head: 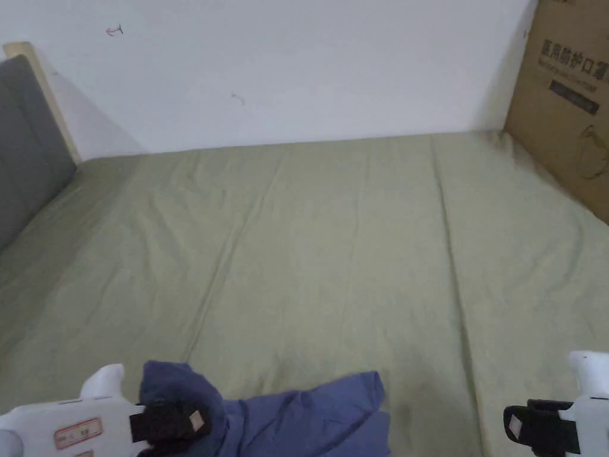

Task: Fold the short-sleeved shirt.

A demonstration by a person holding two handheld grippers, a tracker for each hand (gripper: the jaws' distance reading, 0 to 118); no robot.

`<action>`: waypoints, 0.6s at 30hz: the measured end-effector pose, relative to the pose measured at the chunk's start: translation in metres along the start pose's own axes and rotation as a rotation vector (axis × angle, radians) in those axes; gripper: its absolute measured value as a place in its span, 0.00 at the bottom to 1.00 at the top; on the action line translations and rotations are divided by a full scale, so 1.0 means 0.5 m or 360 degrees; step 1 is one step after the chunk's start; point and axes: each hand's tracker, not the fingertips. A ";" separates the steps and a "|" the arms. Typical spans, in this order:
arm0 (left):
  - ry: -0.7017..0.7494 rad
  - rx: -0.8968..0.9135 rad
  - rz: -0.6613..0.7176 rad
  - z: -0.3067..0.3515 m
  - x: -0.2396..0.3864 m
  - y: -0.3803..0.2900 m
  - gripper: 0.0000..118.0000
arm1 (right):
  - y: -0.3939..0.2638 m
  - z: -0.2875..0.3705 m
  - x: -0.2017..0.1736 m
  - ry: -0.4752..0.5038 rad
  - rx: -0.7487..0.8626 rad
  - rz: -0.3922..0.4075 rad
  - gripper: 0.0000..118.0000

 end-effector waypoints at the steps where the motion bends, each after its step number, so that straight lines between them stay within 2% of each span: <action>1: -0.0071 -0.0066 -0.0002 -0.039 0.027 -0.001 0.10 | -0.001 0.005 0.005 0.0006 0.0006 -0.0009 0.00; 3: -0.0181 -0.0184 -0.0066 -0.115 0.070 0.000 0.37 | -0.008 0.018 0.012 0.0017 0.0018 -0.0037 0.00; 5: -0.0265 -0.0300 -0.0048 -0.205 0.113 -0.008 0.72 | -0.013 0.025 0.025 0.0012 0.0018 -0.0068 0.00; 7: -0.0295 -0.0406 -0.0022 -0.284 0.138 -0.020 0.96 | -0.021 0.035 0.034 -0.0004 0.0017 -0.0095 0.00; 8: -0.0282 -0.0459 -0.0012 -0.320 0.149 -0.026 0.99 | -0.025 0.039 0.041 -0.0012 0.0020 -0.0107 0.00; 11: -0.0325 -0.0473 -0.0034 -0.359 0.172 -0.035 0.98 | -0.032 0.047 0.056 -0.0042 0.0011 -0.0132 0.00; 12: -0.0334 -0.0470 -0.0027 -0.354 0.179 -0.033 0.97 | -0.033 0.050 0.060 -0.0051 0.0012 -0.0138 0.00; 13: -0.0331 -0.0454 -0.0044 -0.341 0.181 -0.029 0.92 | -0.033 0.052 0.064 -0.0056 0.0016 -0.0145 0.00; 14: -0.0348 -0.0447 -0.0075 -0.318 0.181 -0.026 0.71 | -0.032 0.055 0.069 -0.0058 0.0024 -0.0153 0.00; 15: -0.0339 -0.0434 -0.0118 -0.297 0.183 -0.022 0.42 | -0.031 0.055 0.073 -0.0056 0.0032 -0.0161 0.00; 16: -0.0290 -0.0416 -0.0187 -0.277 0.183 -0.018 0.09 | -0.029 0.056 0.076 -0.0055 0.0040 -0.0169 0.00; 17: -0.0259 -0.0411 -0.0247 -0.255 0.181 -0.013 0.01 | -0.027 0.056 0.079 -0.0055 0.0051 -0.0179 0.00; 18: -0.0222 -0.0418 -0.0296 -0.231 0.177 -0.009 0.01 | -0.024 0.055 0.083 -0.0055 0.0063 -0.0190 0.00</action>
